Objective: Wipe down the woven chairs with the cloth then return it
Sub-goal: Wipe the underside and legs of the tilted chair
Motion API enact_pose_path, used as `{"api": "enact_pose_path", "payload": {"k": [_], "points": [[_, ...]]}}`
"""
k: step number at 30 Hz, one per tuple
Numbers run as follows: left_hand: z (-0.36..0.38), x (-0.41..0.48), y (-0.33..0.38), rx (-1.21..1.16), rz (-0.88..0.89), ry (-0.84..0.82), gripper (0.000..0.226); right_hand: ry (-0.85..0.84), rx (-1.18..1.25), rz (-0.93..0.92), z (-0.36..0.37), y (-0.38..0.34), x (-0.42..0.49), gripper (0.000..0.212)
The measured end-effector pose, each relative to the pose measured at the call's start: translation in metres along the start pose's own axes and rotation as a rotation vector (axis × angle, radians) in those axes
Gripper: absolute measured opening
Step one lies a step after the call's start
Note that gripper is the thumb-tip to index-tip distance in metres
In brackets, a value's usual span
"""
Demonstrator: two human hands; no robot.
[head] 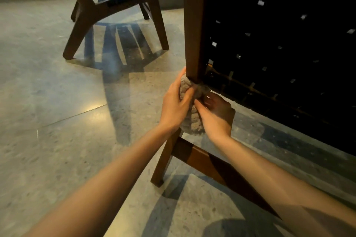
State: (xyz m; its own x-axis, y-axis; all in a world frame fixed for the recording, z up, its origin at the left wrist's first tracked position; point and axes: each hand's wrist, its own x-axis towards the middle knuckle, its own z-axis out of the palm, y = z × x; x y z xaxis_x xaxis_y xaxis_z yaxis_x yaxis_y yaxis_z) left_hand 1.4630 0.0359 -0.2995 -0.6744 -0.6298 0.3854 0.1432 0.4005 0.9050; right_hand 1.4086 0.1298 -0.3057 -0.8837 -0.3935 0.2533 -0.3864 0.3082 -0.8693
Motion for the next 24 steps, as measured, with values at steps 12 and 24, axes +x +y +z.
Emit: {"api": "enact_pose_path", "payload": {"k": [12, 24], "points": [[-0.05, -0.028, -0.017, 0.136, -0.18, -0.085, 0.046, -0.257, 0.193, -0.092, -0.016, 0.033, -0.027, 0.005], [-0.076, -0.011, 0.035, 0.566, -0.469, -0.901, 0.03, -0.483, -0.058, -0.12, -0.05, 0.011, -0.027, 0.034]]}}
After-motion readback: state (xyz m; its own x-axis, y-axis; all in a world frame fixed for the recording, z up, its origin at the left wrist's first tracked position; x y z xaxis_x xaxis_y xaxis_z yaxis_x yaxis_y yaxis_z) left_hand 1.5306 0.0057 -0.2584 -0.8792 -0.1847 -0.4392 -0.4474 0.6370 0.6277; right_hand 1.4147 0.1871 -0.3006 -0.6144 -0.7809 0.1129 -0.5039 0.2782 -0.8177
